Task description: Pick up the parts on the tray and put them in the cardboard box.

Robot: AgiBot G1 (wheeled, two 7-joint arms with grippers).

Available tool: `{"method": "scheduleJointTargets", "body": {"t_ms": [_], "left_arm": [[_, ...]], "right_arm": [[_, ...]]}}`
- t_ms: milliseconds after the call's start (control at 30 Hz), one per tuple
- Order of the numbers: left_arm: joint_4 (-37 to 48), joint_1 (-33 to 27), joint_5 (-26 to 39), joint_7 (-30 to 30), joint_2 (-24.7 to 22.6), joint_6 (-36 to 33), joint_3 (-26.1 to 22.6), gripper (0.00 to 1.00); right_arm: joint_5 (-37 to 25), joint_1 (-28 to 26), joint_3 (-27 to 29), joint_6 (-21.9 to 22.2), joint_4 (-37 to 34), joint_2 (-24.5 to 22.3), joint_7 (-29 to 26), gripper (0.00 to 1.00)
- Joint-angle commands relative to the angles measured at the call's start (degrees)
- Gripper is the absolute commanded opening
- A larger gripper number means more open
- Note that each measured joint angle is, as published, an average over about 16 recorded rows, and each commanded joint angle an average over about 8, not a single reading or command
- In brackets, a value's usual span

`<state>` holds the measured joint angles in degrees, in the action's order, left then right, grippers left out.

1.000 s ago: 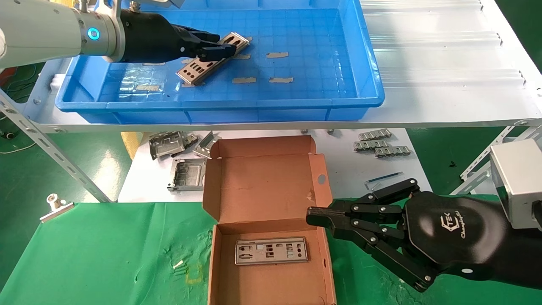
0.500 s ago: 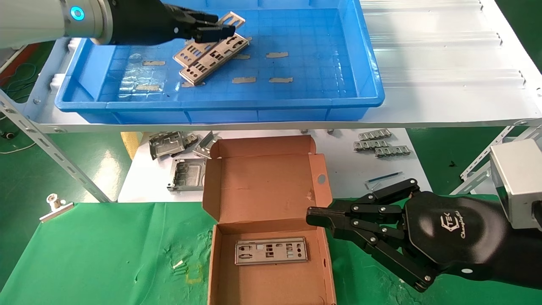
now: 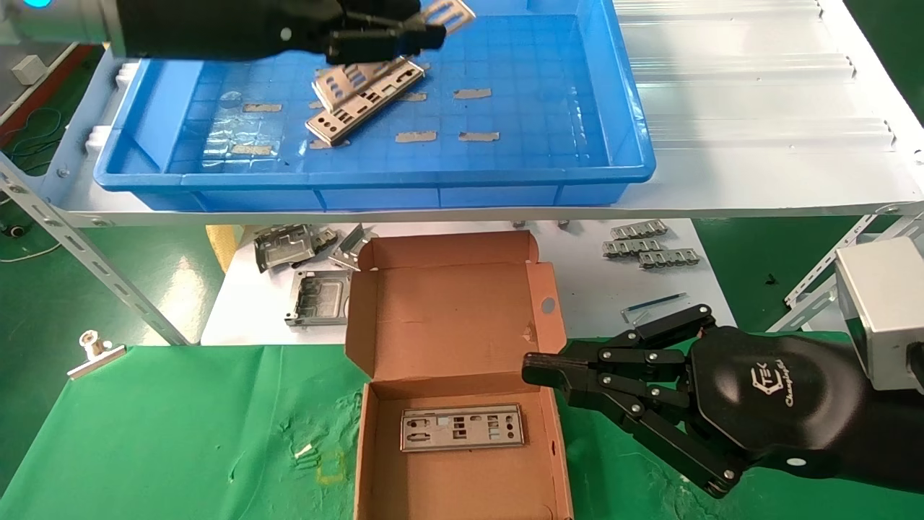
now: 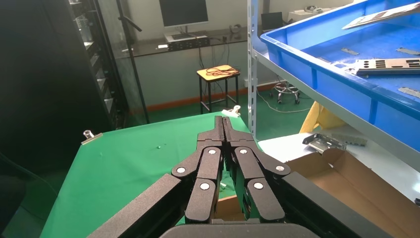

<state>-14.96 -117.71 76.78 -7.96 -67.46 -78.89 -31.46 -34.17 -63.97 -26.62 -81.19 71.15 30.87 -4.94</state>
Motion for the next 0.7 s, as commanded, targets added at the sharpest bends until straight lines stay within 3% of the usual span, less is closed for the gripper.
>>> {"method": "scheduleJointTargets", "body": {"t_ms": [33, 200, 367, 500, 700], "left_arm": [[-1.83, 0.91, -0.86, 0.41, 1.25, -3.62, 0.42, 0.00], [-12.52, 7.41, -4.48, -1.10, 5.10, -10.37, 1.07, 0.00], [-28.66, 16.43, -7.75, -3.70, 9.70, -10.91, 0.60, 0.00], [-40.47, 24.91, -6.88, -5.57, 12.09, -6.29, -0.45, 0.00], [-52.27, 37.09, -0.46, -4.90, 12.00, 7.49, -1.66, 0.00]], "right_arm": [[0.00, 0.00, 0.00, 0.00, 0.00, 0.00, 0.00, 0.00], [0.00, 0.00, 0.00, 0.00, 0.00, 0.00, 0.00, 0.00], [0.00, 0.00, 0.00, 0.00, 0.00, 0.00, 0.00, 0.00], [0.00, 0.00, 0.00, 0.00, 0.00, 0.00, 0.00, 0.00], [0.00, 0.00, 0.00, 0.00, 0.00, 0.00, 0.00, 0.00]]}}
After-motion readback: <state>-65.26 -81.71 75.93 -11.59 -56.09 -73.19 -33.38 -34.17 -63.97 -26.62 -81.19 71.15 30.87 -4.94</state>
